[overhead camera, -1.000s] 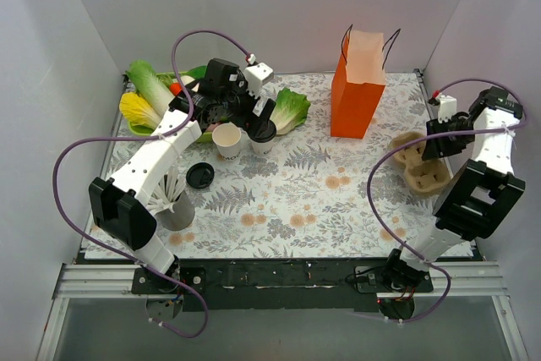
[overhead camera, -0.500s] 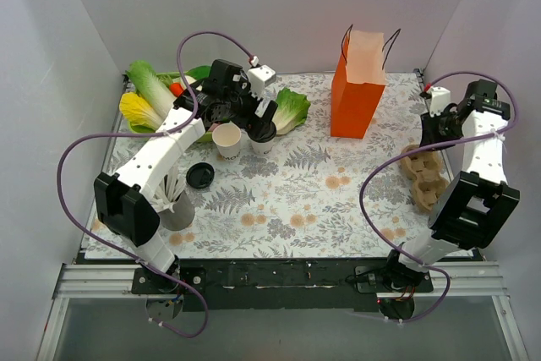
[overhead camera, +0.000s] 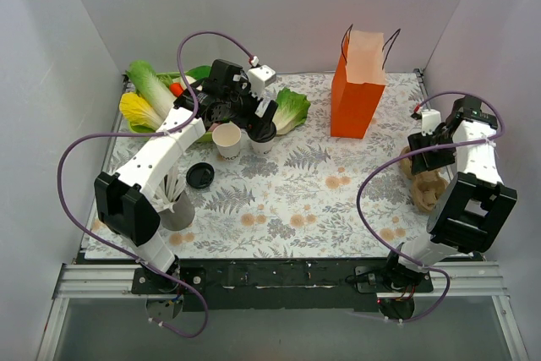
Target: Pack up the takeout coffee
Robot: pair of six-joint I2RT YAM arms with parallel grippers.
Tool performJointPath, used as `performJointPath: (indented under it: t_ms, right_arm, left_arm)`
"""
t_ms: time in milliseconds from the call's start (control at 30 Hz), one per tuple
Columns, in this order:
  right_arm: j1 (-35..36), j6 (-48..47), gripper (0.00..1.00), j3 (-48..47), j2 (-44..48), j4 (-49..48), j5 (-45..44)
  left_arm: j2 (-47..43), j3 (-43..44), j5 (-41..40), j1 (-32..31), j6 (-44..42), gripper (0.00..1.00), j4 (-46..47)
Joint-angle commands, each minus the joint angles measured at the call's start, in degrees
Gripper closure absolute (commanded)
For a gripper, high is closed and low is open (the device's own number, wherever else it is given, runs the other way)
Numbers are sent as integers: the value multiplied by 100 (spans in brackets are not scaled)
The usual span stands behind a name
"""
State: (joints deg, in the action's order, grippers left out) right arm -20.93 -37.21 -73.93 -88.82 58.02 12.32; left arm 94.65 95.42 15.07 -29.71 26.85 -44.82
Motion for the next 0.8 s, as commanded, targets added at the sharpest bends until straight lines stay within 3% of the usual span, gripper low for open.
performJointPath:
  t_ms: [0,767]
  right_arm:
    - [-8,39,41,-34,-39,-203,-475]
    - [-113,21,43,-561,-1032,-476,-871]
  left_arm:
    - [-210,12,58,1,4,2,8]
    - [-175,-85,13,10,-22,2,-1]
